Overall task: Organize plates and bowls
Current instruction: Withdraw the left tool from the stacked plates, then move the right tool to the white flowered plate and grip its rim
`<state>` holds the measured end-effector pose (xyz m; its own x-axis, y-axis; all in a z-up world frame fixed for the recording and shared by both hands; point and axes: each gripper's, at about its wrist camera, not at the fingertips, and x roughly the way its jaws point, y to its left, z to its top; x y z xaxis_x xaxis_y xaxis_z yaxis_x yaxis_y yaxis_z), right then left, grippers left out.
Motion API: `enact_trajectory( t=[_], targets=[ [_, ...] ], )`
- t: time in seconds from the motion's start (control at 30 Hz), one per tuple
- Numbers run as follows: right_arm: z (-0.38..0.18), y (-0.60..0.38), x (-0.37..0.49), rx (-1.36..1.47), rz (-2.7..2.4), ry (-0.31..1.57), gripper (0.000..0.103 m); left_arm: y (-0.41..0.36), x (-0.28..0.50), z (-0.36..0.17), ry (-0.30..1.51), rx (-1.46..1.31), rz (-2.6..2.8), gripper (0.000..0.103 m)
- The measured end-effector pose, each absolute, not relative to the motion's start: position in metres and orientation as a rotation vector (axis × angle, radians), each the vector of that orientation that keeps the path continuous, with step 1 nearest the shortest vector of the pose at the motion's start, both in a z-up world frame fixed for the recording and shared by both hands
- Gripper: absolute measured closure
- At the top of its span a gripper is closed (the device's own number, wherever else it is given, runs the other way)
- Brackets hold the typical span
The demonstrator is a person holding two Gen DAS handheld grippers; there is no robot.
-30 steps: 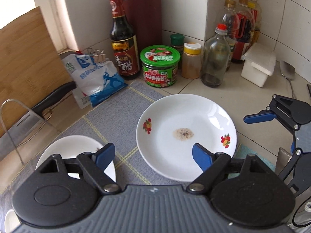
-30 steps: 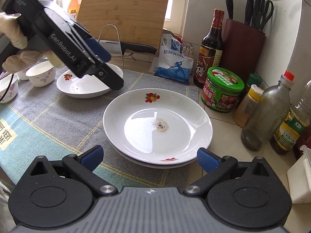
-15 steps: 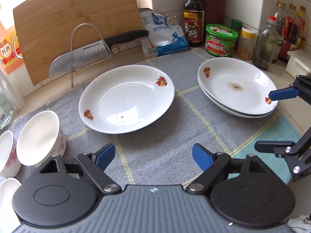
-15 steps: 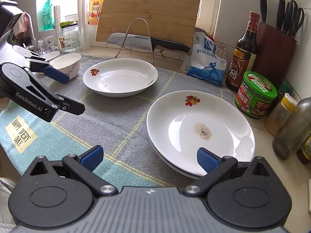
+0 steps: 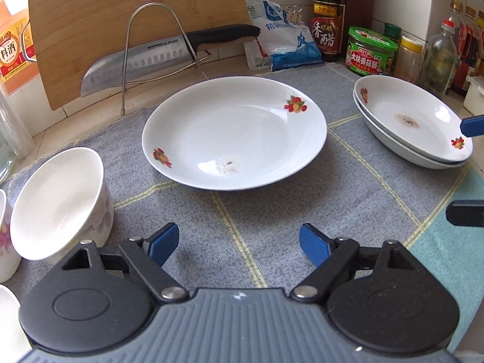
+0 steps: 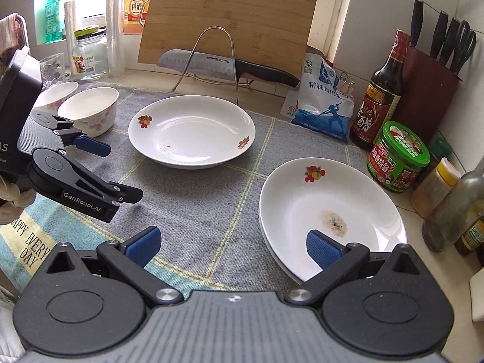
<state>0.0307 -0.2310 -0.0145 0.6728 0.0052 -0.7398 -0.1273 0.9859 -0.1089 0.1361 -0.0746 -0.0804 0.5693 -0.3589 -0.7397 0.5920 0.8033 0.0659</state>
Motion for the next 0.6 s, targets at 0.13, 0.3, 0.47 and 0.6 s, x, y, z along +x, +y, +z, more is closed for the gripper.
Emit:
enact_trajectory(
  t=[0.13,0.3,0.47,0.6],
  targets=[
    [-0.008,-0.221,0.031,-0.167,0.037,0.843,0.000,-0.077,0.143,-0.087,0.767,0.310,-0.599,0.016],
    [-0.005,-0.217,0.034,-0.184,0.019,0.862,0.000,-0.077,0.151,-0.091,0.769,0.270,-0.607,0.008],
    [-0.007,-0.222,0.051,-0.220,0.076,0.875,0.000,-0.078,0.157,-0.095,0.764,0.252,-0.600,0.000],
    [-0.011,-0.228,0.073,-0.237,0.156,0.881,0.000,-0.083,0.161,-0.094,0.779,0.239,-0.569,0.000]
  ],
)
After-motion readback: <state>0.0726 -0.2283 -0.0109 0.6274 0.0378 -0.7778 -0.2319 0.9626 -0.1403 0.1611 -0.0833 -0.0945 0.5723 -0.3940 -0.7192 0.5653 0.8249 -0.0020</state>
